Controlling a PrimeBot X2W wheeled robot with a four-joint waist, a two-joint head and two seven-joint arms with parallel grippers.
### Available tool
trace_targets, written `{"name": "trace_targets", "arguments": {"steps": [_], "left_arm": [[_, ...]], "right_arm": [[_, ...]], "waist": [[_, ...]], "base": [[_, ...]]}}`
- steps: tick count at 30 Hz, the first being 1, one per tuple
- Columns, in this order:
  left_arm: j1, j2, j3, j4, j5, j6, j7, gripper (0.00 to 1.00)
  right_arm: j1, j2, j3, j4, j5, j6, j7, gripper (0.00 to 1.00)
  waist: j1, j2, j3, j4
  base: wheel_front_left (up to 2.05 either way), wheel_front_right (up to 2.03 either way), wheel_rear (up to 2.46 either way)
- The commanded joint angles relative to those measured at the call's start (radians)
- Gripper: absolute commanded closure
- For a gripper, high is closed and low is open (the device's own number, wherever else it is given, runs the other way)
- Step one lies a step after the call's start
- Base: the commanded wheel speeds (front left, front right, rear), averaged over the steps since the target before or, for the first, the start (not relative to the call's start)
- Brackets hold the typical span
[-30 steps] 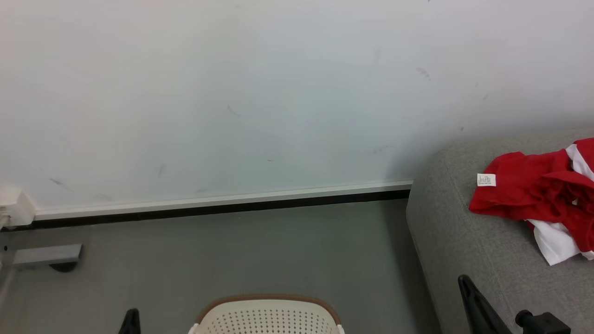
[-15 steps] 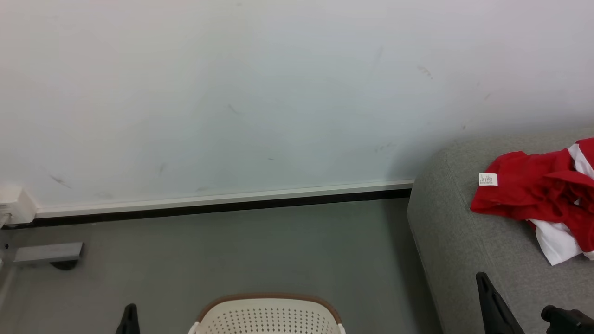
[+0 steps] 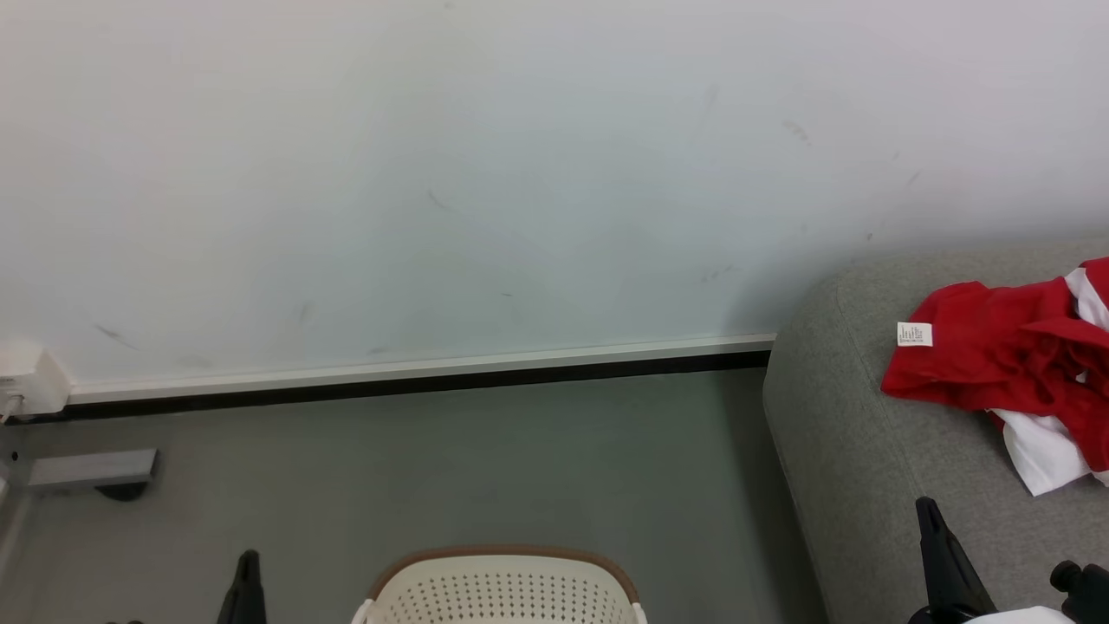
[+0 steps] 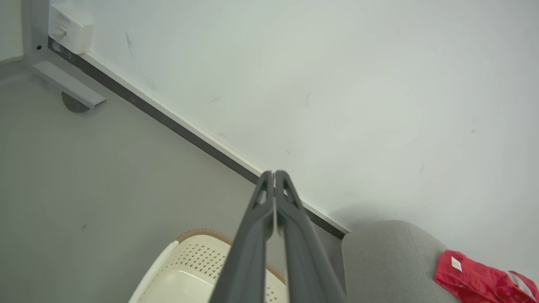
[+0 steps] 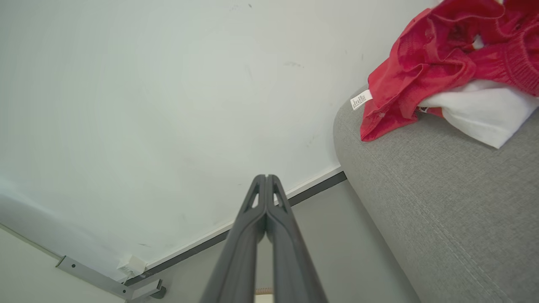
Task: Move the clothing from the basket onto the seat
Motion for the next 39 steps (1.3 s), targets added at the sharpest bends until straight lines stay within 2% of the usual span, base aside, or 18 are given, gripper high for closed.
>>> {"name": "trace_targets", "arguments": {"steps": [1, 19, 39], "left_arm": [[-0.026, 0.010, 0.001, -0.017, -0.041, -0.006, 0.008, 1.00], [-0.054, 0.013, -0.005, -0.029, -0.284, -0.017, 0.070, 1.00], [-0.077, 0.015, -0.010, -0.041, -0.495, -0.027, 0.126, 1.00]], "right_arm": [[-0.029, -0.001, -0.012, -0.015, 0.035, -0.001, 0.009, 1.00], [-0.043, 0.011, -0.062, -0.017, 0.244, -0.001, 0.066, 1.00], [-0.055, 0.021, -0.107, -0.019, 0.426, -0.001, 0.116, 1.00]], "waist": [[-0.0001, -0.0001, 0.000, 0.000], [-0.0001, -0.0001, 0.006, 0.005], [-0.0001, -0.0001, 0.011, 0.010]], "base": [[0.00, 0.00, 0.00], [0.00, 0.00, 0.00], [0.00, 0.00, 0.00]]}}
